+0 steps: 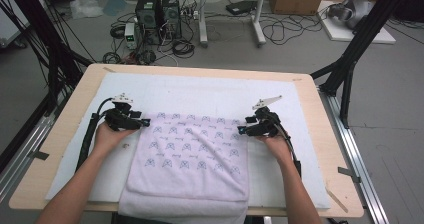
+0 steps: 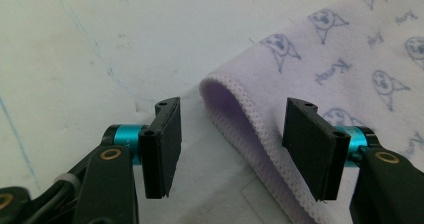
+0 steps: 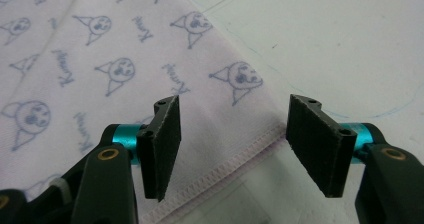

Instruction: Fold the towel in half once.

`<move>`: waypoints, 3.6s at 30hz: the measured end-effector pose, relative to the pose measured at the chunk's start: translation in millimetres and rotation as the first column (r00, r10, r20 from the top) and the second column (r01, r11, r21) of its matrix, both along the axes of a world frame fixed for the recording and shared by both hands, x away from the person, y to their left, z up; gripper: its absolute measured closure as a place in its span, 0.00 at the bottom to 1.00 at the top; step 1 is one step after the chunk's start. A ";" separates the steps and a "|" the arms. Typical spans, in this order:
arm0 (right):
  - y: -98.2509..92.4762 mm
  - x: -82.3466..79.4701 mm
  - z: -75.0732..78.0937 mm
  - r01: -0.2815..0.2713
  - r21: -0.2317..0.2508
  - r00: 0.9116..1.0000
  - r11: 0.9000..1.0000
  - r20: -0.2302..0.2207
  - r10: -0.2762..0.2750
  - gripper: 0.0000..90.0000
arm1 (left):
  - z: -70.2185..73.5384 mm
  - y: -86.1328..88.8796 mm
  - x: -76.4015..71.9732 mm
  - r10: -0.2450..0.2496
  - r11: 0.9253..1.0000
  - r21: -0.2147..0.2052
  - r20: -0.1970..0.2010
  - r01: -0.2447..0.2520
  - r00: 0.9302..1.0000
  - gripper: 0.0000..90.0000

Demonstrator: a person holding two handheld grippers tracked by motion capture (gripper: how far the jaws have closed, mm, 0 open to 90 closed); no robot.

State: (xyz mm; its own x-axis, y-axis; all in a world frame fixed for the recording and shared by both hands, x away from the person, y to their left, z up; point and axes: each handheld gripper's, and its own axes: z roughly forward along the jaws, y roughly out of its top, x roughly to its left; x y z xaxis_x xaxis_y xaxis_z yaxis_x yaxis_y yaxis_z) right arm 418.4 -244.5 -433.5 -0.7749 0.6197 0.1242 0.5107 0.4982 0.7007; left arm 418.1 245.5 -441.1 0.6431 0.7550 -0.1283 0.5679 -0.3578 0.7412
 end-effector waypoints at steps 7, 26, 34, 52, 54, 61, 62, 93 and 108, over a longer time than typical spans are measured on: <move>11.8 4.2 -4.6 -0.040 -0.031 0.999 0.999 -0.012 0.040 0.88 | -1.6 -10.2 -1.7 -0.048 0.999 0.016 0.021 0.048 0.999 0.91; 9.1 71.7 113.4 0.081 -0.031 0.981 0.996 0.182 -0.075 0.86 | 117.5 -13.8 53.2 0.100 0.995 -0.013 0.241 -0.100 0.965 0.91; 2.5 66.8 83.8 0.105 -0.004 0.989 0.994 0.105 -0.104 0.58 | 88.4 5.7 46.5 0.097 0.995 -0.008 0.159 -0.097 0.983 0.66; 13.9 -19.2 28.9 -0.041 -0.013 0.997 0.999 0.060 0.041 0.57 | 29.5 -3.5 -38.2 -0.141 0.990 0.011 0.135 0.141 0.981 0.63; 14.2 -28.0 23.5 -0.048 -0.008 0.997 0.999 0.066 0.048 0.58 | 25.6 -4.9 -45.3 -0.164 0.986 0.016 0.127 0.163 0.978 0.63; 13.7 -49.9 16.7 -0.090 -0.022 0.995 0.996 0.035 0.090 0.57 | 13.9 -5.4 -67.7 -0.217 0.976 0.021 0.113 0.216 0.970 0.63; 12.7 -54.8 16.9 -0.092 -0.018 0.994 0.996 0.063 0.093 0.58 | 12.0 -4.8 -70.5 -0.224 0.975 0.022 0.106 0.222 0.969 0.63; 9.1 -95.4 46.1 -0.211 0.047 0.970 0.976 0.135 0.204 0.98 | 55.9 14.6 -113.8 -0.284 0.958 0.011 0.178 0.286 0.942 0.98; 27.7 -121.3 9.0 -0.294 0.006 0.955 0.956 0.047 0.293 0.62 | 16.5 7.8 -137.0 -0.362 0.932 0.041 0.070 0.360 0.929 0.70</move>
